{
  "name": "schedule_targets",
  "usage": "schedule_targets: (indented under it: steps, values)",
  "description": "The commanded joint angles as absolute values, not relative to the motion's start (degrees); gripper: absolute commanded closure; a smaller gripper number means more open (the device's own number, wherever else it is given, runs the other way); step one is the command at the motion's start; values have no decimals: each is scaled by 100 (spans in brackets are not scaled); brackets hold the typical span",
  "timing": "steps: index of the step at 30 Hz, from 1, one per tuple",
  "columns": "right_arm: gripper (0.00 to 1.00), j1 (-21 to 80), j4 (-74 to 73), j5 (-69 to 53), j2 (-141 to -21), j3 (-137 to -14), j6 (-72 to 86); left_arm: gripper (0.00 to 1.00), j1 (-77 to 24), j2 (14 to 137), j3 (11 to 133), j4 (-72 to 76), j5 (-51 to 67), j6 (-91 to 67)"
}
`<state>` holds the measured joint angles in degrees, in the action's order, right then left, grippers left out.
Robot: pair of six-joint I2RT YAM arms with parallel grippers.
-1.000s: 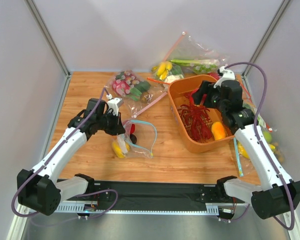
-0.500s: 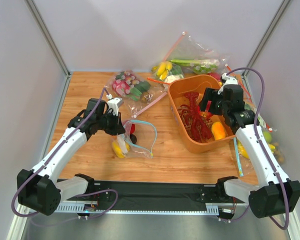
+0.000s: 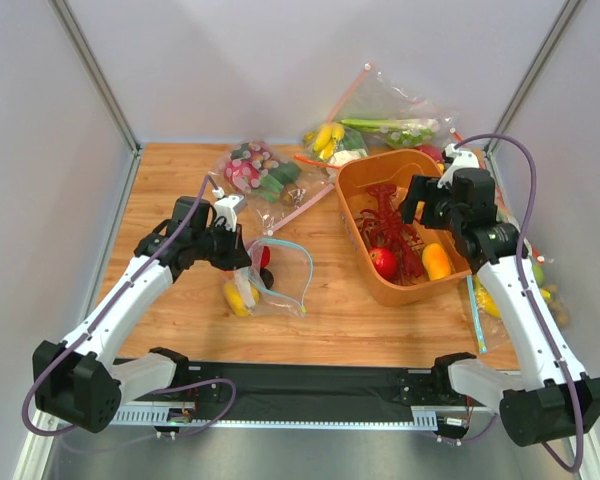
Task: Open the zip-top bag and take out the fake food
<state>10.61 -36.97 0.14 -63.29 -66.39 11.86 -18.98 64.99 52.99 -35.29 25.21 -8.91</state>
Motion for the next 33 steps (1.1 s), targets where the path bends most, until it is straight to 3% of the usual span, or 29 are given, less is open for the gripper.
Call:
schedule_targets:
  steps: [1, 6, 13, 19, 33]
  values:
    - [16, 1283, -3586, -219, -6135, -6864, 932, 100, -1872, 6346, 5370, -3384, 2724, -905]
    - [23, 1897, -3244, -940, -6047, -6680, 1098, 100, -1872, 6302, 5537, -3419, 2839, -984]
    - [38, 3698, -2701, -973, -6775, -6662, 1010, 100, -1872, 6407, 5722, -3445, 2891, -1081]
    - [43, 4612, -1820, -1679, -7433, -6583, 1222, 100, -1881, 6372, 5827, -3428, 2909, -1134]
    - [49, 5106, -1257, -1767, -8631, -6741, 1354, 100, -2092, 6627, 5924, -3111, 3032, -1432]
